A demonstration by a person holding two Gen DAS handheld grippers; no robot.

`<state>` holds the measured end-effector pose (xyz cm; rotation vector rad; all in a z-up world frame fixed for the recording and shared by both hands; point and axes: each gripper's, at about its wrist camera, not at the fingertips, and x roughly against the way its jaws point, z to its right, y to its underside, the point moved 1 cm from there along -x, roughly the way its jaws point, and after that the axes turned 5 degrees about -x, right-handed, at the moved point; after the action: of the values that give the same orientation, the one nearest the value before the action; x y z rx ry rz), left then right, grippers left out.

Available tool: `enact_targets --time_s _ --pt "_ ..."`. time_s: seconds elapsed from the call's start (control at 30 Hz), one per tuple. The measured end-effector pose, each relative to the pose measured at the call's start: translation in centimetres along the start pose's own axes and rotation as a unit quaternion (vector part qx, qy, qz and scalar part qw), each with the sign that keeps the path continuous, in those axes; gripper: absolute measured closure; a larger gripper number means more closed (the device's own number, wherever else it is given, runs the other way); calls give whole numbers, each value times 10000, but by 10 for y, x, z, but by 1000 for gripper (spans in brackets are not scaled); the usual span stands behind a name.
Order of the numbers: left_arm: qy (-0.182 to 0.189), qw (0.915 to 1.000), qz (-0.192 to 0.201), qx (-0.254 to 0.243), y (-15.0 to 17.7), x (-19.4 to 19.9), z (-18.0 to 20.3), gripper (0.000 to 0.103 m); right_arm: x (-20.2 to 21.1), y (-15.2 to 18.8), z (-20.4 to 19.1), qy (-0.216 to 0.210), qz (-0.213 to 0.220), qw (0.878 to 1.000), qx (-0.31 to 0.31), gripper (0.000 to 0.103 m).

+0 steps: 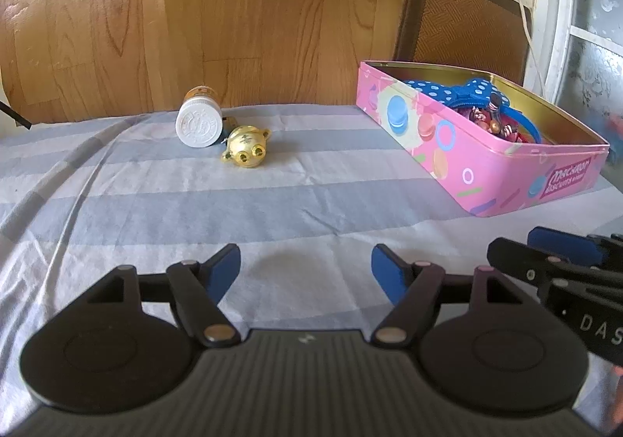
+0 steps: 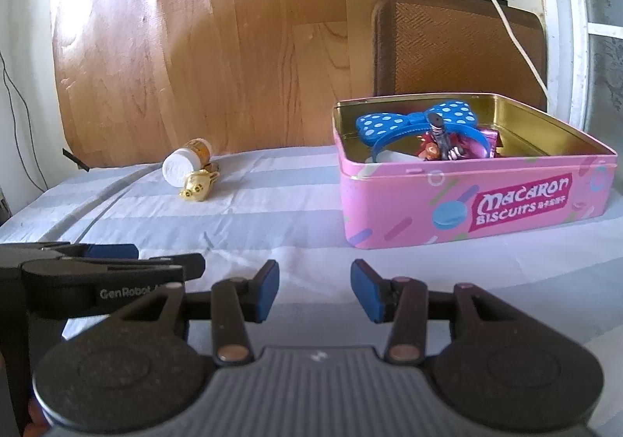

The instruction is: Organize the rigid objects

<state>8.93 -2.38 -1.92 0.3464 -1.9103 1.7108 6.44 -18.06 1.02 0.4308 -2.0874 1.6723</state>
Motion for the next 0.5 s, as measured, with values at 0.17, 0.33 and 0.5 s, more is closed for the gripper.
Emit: enact_targets --time_s 0.17,0.33,0.5 --pt "-254 9995 -63 171 -2 0 -23 27 -5 -1 -11 -100 -51 9998 176 60" --pt "-862 9953 -63 447 -2 -1 -64 27 -18 -6 -30 -330 -167 9986 380 60" --pt "-1027 9871 -127 1218 1 -5 -103 27 -44 -19 -55 -678 -274 9958 546 60"
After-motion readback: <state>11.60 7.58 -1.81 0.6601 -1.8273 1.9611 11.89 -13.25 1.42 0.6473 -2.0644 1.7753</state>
